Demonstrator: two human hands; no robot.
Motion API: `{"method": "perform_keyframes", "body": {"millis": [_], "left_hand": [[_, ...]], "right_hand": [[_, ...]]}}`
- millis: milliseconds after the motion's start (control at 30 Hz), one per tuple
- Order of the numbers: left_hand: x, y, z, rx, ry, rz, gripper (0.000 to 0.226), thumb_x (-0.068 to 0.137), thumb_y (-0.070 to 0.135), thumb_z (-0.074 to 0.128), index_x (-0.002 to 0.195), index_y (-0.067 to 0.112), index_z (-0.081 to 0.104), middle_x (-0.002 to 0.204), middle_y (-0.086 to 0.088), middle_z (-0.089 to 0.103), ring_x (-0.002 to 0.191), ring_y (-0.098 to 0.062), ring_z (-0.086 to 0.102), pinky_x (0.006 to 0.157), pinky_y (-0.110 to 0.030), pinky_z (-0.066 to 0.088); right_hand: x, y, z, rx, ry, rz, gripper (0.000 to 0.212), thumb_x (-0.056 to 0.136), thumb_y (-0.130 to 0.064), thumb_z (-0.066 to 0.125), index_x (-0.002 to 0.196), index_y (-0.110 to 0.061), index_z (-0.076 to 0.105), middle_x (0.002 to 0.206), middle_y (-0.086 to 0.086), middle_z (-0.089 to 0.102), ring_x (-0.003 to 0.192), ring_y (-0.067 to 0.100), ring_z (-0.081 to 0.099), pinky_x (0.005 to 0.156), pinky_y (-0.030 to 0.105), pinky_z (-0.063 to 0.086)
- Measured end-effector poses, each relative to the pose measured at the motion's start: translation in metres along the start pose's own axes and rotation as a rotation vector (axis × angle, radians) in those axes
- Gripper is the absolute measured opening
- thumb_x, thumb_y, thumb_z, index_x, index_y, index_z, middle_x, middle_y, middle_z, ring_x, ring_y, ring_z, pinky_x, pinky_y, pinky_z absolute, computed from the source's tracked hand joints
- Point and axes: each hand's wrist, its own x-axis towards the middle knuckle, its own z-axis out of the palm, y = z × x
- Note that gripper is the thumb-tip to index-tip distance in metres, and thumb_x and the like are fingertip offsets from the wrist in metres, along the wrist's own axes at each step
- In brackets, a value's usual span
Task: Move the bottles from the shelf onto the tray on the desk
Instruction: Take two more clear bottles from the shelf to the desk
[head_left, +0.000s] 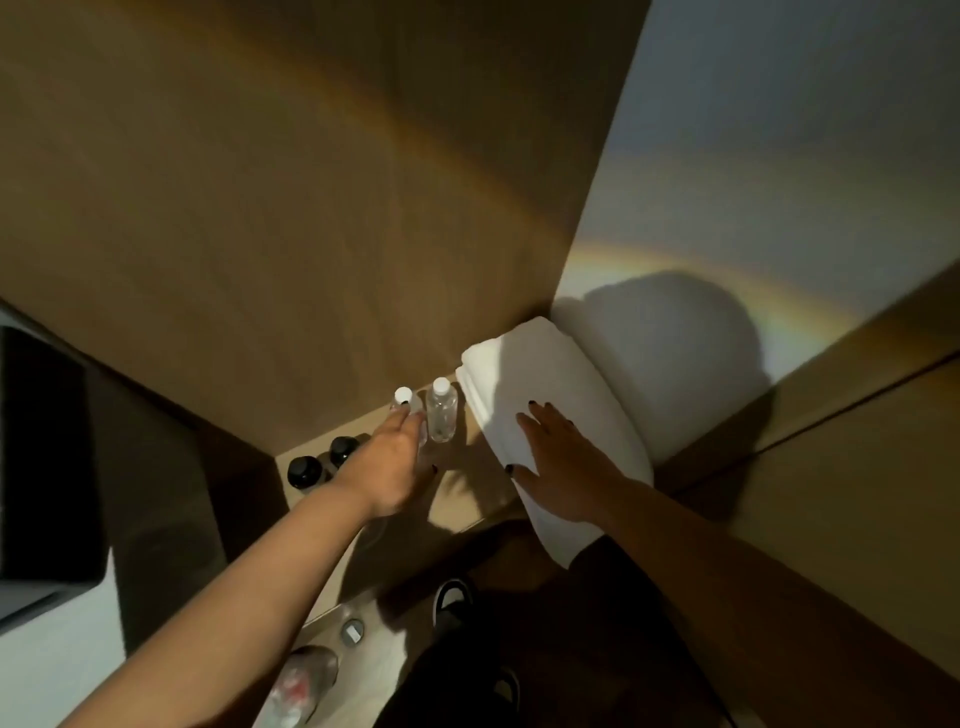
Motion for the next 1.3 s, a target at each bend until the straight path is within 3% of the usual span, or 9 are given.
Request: {"method": "perform_keyframes", "body": {"millis": [333, 533, 733, 833, 967, 1100, 1167, 1233, 1300], "left_hand": [[0.087, -0.044, -0.004, -0.035, -0.107, -0.163, 0.078, 0.089, 0.025, 0.059, 0.151, 0.009, 0.014, 0.161, -0.009, 0.008, 0.149, -0.025, 0.003, 0.119, -0.038, 0.018], [0.141, -0.067, 0.028, -0.103, -0.101, -0.314, 0.080, 0.091, 0.024, 0.060, 0.153, 0.017, 0.011, 0.162, -0.008, 0.009, 0.146, -0.029, 0.018, 0.117, -0.041, 0.024], [0.178, -0.086, 0.098, -0.171, 0.194, -0.408, 0.076, 0.088, 0.021, 0.067, 0.150, 0.008, 0.024, 0.159, -0.017, 0.016, 0.147, -0.033, 0.011, 0.118, -0.048, 0.017], [0.198, -0.090, 0.133, -0.311, 0.346, -0.511, 0.075, 0.090, 0.014, 0.063, 0.151, 0.010, 0.019, 0.160, -0.014, 0.011, 0.148, -0.027, 0.007, 0.116, -0.036, 0.001], [0.209, -0.100, 0.167, -0.409, 0.531, -0.490, 0.073, 0.093, 0.012, 0.057, 0.151, 0.006, 0.014, 0.159, -0.015, 0.016, 0.147, -0.027, 0.014, 0.119, -0.042, 0.016], [0.226, -0.108, 0.176, -0.757, 0.592, -0.583, 0.076, 0.093, 0.011, 0.055, 0.153, 0.016, 0.008, 0.160, -0.006, 0.016, 0.146, -0.021, 0.015, 0.118, -0.041, 0.015], [0.232, -0.114, 0.183, -0.753, 0.624, -0.563, 0.069, 0.095, 0.014, 0.053, 0.152, 0.015, 0.013, 0.157, -0.006, 0.023, 0.143, -0.018, 0.023, 0.117, -0.037, 0.020], [0.233, -0.118, 0.191, -0.700, 0.660, -0.558, 0.057, 0.097, 0.020, 0.050, 0.147, 0.013, 0.024, 0.148, -0.007, 0.033, 0.128, -0.008, 0.036, 0.107, -0.020, 0.028], [0.233, -0.119, 0.195, -0.659, 0.675, -0.552, 0.050, 0.098, 0.023, 0.048, 0.143, 0.012, 0.029, 0.141, -0.007, 0.037, 0.111, 0.006, 0.034, 0.092, -0.001, 0.026]], "right_hand": [[0.105, 0.011, 0.004, 0.048, -0.095, -0.076, 0.069, 0.100, -0.038, 0.045, 0.153, -0.011, 0.011, 0.163, 0.010, 0.003, 0.150, 0.026, -0.001, 0.121, 0.039, 0.012], [0.168, 0.021, 0.039, 0.305, -0.123, 0.003, 0.068, 0.097, -0.033, 0.051, 0.153, -0.016, 0.017, 0.162, 0.005, 0.009, 0.149, 0.023, 0.007, 0.117, 0.037, 0.021], [0.218, 0.043, 0.096, 0.424, -0.129, 0.011, 0.066, 0.098, -0.031, 0.050, 0.153, -0.018, 0.016, 0.160, 0.002, 0.016, 0.147, 0.018, 0.014, 0.111, 0.029, 0.023], [0.233, 0.059, 0.123, 0.481, -0.027, -0.040, 0.061, 0.097, -0.026, 0.051, 0.151, -0.017, 0.023, 0.157, 0.001, 0.025, 0.143, 0.014, 0.024, 0.103, 0.016, 0.023], [0.239, 0.081, 0.156, 0.536, 0.053, -0.067, 0.060, 0.094, -0.015, 0.056, 0.148, -0.016, 0.029, 0.152, 0.000, 0.032, 0.139, 0.009, 0.028, 0.095, -0.006, 0.016], [0.245, 0.095, 0.183, 0.596, 0.076, -0.111, 0.059, 0.091, -0.016, 0.055, 0.146, -0.016, 0.033, 0.148, 0.000, 0.038, 0.136, 0.010, 0.035, 0.110, 0.021, 0.030], [0.248, 0.097, 0.194, 0.599, 0.113, -0.136, 0.059, 0.089, -0.021, 0.052, 0.145, -0.017, 0.035, 0.144, -0.003, 0.041, 0.133, 0.010, 0.039, 0.111, 0.031, 0.036], [0.250, 0.097, 0.205, 0.609, 0.136, -0.141, 0.059, 0.088, -0.022, 0.052, 0.144, -0.017, 0.037, 0.143, -0.005, 0.041, 0.133, 0.010, 0.040, 0.111, 0.036, 0.038], [0.249, 0.095, 0.214, 0.631, 0.131, -0.124, 0.059, 0.088, -0.023, 0.052, 0.144, -0.016, 0.037, 0.144, -0.002, 0.043, 0.134, 0.011, 0.040, 0.110, 0.039, 0.039]]}}
